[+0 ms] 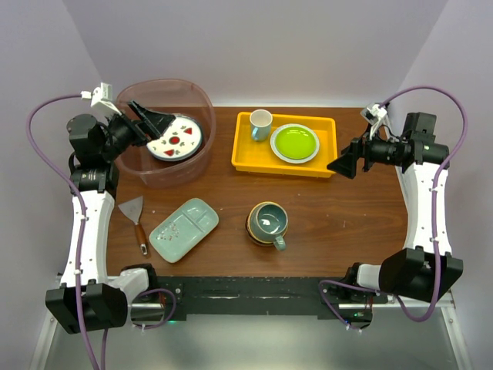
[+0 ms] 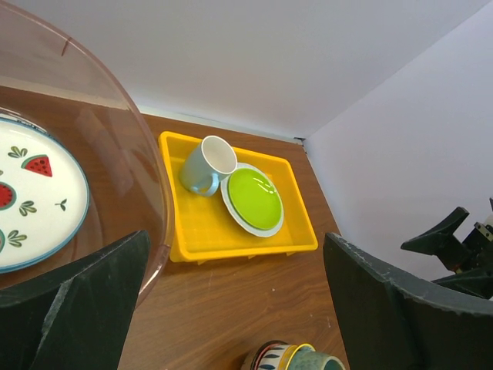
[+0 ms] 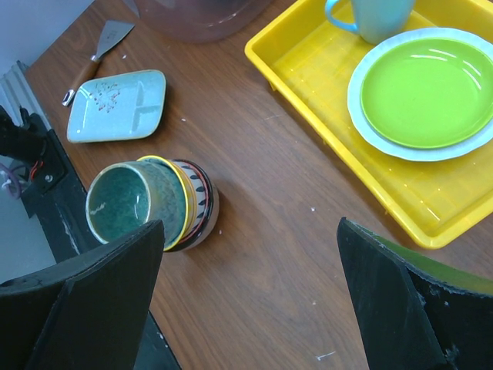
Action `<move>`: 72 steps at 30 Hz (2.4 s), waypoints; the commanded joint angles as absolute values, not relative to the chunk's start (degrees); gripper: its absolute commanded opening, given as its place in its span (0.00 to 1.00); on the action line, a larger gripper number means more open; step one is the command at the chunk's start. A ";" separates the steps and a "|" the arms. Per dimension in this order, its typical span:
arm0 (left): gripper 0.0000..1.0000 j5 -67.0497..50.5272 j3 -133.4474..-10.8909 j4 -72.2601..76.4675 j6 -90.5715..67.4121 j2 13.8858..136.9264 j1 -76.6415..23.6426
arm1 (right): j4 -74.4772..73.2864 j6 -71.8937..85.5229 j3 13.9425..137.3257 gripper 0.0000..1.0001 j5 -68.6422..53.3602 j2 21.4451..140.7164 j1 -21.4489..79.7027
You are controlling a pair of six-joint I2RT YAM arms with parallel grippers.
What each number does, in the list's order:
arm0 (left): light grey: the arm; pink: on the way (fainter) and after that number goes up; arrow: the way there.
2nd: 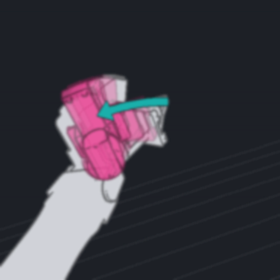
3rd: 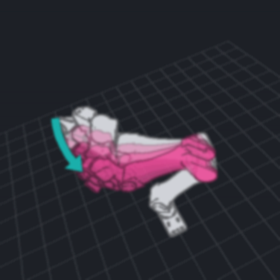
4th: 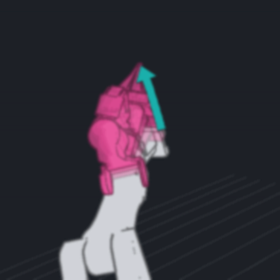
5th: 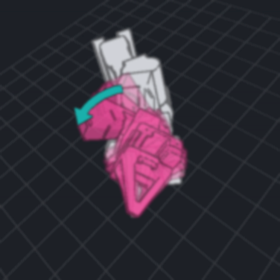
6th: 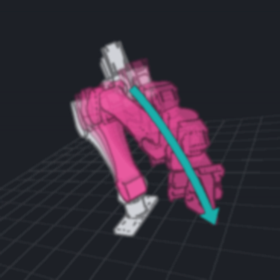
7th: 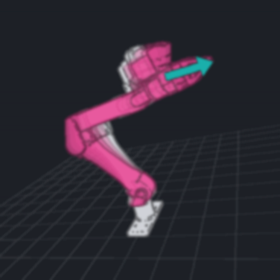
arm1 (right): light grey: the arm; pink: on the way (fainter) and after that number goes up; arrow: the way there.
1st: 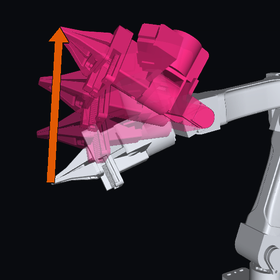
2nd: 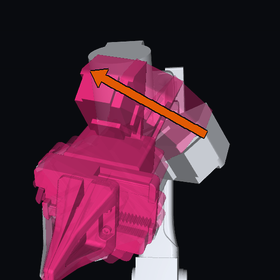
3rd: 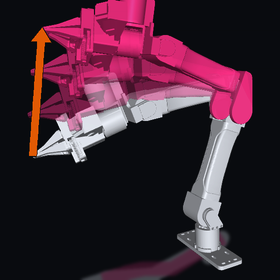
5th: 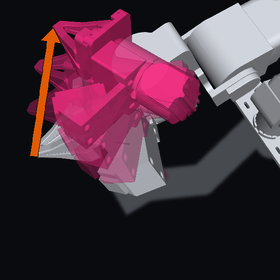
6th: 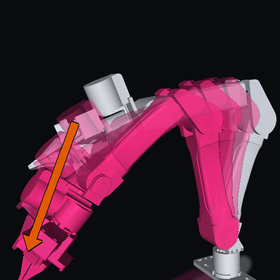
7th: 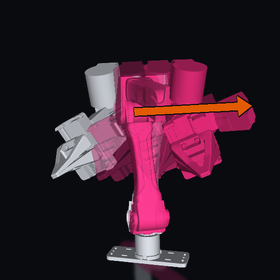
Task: Place the mixed dishes into the plastic bin
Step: Pick up the plate at the center of the board.
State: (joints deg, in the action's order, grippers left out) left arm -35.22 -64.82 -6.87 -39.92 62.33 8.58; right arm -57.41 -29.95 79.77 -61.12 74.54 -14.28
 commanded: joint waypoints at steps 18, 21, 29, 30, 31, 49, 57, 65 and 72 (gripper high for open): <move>1.00 -38.06 -67.59 -3.43 -41.84 60.91 8.61 | -60.12 -33.31 83.76 0.98 -63.19 75.41 -14.33; 1.00 -38.06 -67.59 -3.52 -41.66 60.82 8.61 | -60.47 -33.57 83.85 0.98 -63.19 75.50 -14.24; 1.00 -37.88 -68.20 -3.95 -41.48 60.64 8.70 | -61.43 -34.80 84.20 0.98 -63.02 75.94 -14.24; 1.00 -37.88 -68.29 -3.96 -41.40 60.64 8.70 | -61.61 -34.89 84.29 0.98 -63.10 75.94 -14.24; 1.00 -37.88 -68.29 -4.04 -41.40 60.64 8.70 | -61.70 -34.98 84.37 0.98 -63.11 76.02 -14.24; 1.00 -37.62 -68.38 -4.83 -40.61 60.21 8.61 | -63.81 -37.09 86.04 0.98 -63.02 77.34 -13.89; 1.00 -37.62 -68.38 -5.01 -40.52 60.12 8.61 | -64.60 -37.97 86.57 0.98 -62.84 77.61 -13.80; 1.00 -37.62 -68.47 -5.36 -39.99 60.21 8.44 | -65.74 -39.55 88.50 0.98 -62.23 78.66 -13.01; 1.00 -35.95 -69.17 -8.69 -36.84 59.59 7.65 | -68.46 -42.79 92.10 0.98 -59.16 80.68 -9.67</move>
